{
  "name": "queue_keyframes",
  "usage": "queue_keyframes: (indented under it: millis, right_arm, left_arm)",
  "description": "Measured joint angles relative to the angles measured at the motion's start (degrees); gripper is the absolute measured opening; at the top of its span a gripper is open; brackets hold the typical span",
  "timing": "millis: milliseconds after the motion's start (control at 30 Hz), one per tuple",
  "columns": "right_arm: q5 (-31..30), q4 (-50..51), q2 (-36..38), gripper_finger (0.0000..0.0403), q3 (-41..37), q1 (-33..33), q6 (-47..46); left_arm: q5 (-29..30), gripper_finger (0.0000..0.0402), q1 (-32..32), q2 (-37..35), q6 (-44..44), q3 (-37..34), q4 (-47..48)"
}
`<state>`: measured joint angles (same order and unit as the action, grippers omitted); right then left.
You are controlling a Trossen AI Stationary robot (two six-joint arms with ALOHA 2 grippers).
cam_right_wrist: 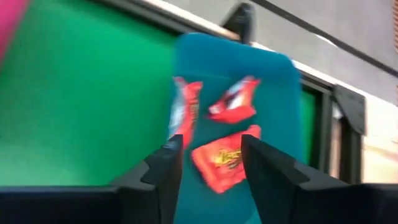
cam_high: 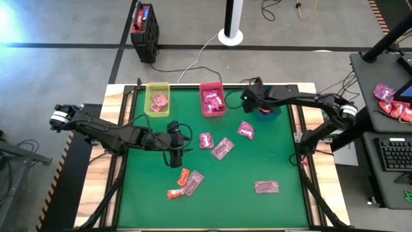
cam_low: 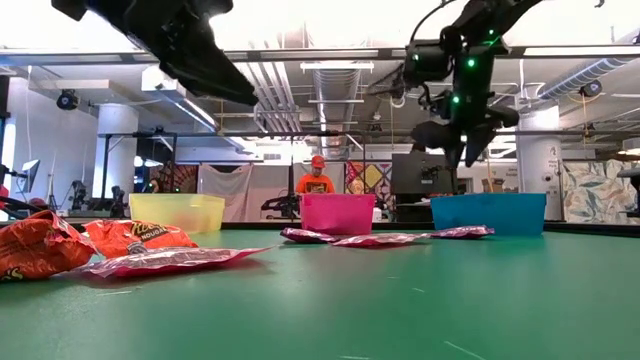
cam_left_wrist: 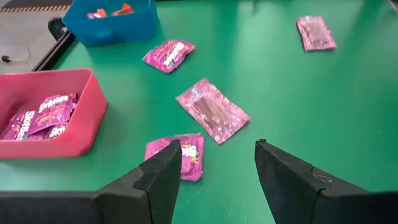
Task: Sort candy by brand, put in halloween buckets
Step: Put the orange candy into the blue bin, then put the violet candy into the pink bin
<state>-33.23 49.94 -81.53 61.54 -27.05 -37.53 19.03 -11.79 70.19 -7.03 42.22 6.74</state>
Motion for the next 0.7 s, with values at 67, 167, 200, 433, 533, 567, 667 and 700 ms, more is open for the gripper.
queue_keyframes:
  millis: [67,167,200,433,533,567,667,700]
  right_arm:
    - [0.66,-0.86,0.26,0.0166,0.00,2.56,1.58]
    - [3.08,-3.20,0.51,0.0172,0.00,7.07,5.44]
    - [4.84,-4.71,0.51,0.0173,-0.02,8.60,7.30]
    - [17.31,-24.26,-2.28,0.0167,-0.29,20.56,27.15]
    - [21.93,-31.56,-5.57,0.0164,-0.33,24.30,34.82]
    - [22.25,-34.00,-7.09,0.0163,-0.35,25.19,35.92]
    - [22.50,-38.65,-11.79,0.0162,-0.26,26.63,36.92]
    - [22.77,-40.04,-13.49,0.0163,-0.10,26.85,37.13]
  left_arm:
    - [0.00,0.0187,0.00,-0.14,0.03,0.05,2.01]
    - [0.04,0.0187,0.00,-0.77,-0.10,0.15,5.52]
    - [0.35,0.0187,0.00,-1.12,-0.16,0.19,6.44]
    - [12.01,0.0187,0.00,-3.29,-1.14,0.24,12.67]
    - [16.41,0.0187,0.03,-3.88,-2.22,0.26,13.00]
    - [16.66,0.0187,0.07,-4.04,-2.57,0.26,13.06]
    - [16.70,0.0187,0.04,-4.22,-2.95,0.26,13.08]
    - [16.70,0.0187,0.04,-4.18,-2.97,0.26,13.08]
